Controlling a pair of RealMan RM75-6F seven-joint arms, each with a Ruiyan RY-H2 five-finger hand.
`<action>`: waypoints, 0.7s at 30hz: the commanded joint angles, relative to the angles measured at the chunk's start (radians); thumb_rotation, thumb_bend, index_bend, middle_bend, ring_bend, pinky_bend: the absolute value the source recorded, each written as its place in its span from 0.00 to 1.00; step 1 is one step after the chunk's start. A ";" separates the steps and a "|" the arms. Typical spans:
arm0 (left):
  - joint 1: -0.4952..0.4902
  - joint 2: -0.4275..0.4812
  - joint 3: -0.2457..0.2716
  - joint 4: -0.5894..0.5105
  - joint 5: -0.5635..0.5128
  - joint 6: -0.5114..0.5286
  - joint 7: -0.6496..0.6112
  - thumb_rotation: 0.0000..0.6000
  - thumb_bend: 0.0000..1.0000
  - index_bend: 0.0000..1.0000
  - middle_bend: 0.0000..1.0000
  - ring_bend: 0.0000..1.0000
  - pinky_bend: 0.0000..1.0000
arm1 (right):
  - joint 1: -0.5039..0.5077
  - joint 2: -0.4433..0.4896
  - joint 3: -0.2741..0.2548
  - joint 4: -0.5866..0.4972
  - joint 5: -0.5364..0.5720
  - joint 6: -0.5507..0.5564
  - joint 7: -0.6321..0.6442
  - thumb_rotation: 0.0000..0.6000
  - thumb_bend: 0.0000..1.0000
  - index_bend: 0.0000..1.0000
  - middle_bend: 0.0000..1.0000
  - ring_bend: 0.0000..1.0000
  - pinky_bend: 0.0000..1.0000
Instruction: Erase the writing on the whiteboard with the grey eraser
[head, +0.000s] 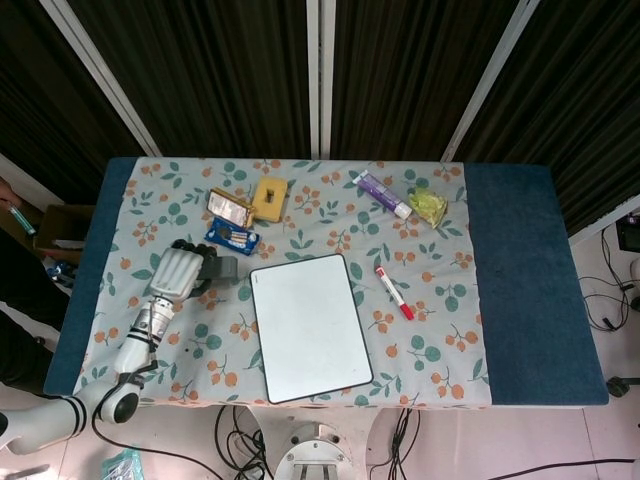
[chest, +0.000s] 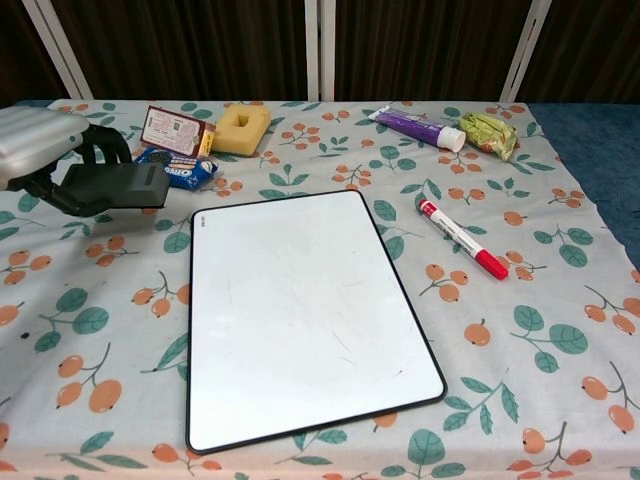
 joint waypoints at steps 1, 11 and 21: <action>0.007 -0.024 0.008 0.051 0.005 -0.010 -0.015 1.00 0.44 0.59 0.63 0.53 0.28 | -0.003 0.000 -0.001 0.001 0.000 0.002 0.002 1.00 0.37 0.00 0.00 0.00 0.00; 0.010 -0.032 0.021 0.099 0.034 -0.046 -0.091 1.00 0.27 0.21 0.39 0.35 0.28 | -0.008 0.015 0.008 -0.005 0.011 0.004 0.012 1.00 0.37 0.00 0.00 0.00 0.00; 0.024 0.018 0.022 0.070 0.072 -0.035 -0.167 1.00 0.05 0.10 0.13 0.18 0.25 | -0.013 0.017 0.009 -0.004 0.011 0.010 0.024 1.00 0.37 0.00 0.00 0.00 0.00</action>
